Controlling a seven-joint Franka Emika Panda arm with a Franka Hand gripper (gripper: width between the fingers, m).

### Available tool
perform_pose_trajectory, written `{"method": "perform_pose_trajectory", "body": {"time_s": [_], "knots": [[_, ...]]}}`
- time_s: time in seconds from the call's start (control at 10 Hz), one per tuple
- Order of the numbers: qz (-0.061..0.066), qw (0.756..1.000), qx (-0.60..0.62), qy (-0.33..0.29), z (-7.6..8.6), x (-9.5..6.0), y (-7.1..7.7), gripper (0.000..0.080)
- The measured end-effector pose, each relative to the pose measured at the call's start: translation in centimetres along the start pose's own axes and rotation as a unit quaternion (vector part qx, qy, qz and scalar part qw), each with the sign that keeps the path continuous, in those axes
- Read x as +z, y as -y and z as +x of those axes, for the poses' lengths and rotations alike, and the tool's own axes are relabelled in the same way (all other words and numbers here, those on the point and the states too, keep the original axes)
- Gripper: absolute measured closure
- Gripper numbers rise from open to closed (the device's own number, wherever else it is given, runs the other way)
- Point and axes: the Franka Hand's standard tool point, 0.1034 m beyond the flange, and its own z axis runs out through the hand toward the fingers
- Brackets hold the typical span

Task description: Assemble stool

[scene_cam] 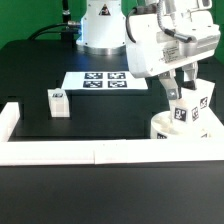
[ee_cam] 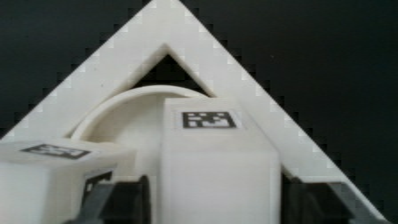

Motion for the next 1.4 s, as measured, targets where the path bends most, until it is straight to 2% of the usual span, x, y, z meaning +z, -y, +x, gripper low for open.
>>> {"method": "perform_pose_trajectory", "body": {"time_s": [0.1,0.2,0.3,0.4,0.5,0.6,1.0,1.1,1.2,1.3,1.4], "knots": [[0.0,1.0,-0.016,0.0,0.0,0.0,0.0,0.0239],[-0.001,0.999,-0.037,0.0,0.0,-0.1,0.0,0.0239],[-0.005,0.994,-0.106,0.002,-0.1,-0.3,0.2,0.0169],[-0.005,0.985,-0.17,0.006,-0.6,-0.6,0.3,0.0155],[-0.014,0.968,-0.249,0.011,-1.1,-0.8,0.3,0.0155],[-0.035,0.946,-0.321,0.019,-1.8,-0.9,-0.1,0.015],[-0.033,0.894,-0.447,0.022,-1.7,-0.8,0.0,0.015],[-0.05,0.856,-0.514,0.022,-1.6,-0.8,-0.2,0.015],[-0.081,0.801,-0.593,0.026,-1.9,-1.2,-0.2,0.015],[-0.096,0.729,-0.677,0.031,-2.2,-1.4,0.0,0.015],[-0.083,0.69,-0.719,0.031,-2.0,-1.2,0.2,0.015]]}}
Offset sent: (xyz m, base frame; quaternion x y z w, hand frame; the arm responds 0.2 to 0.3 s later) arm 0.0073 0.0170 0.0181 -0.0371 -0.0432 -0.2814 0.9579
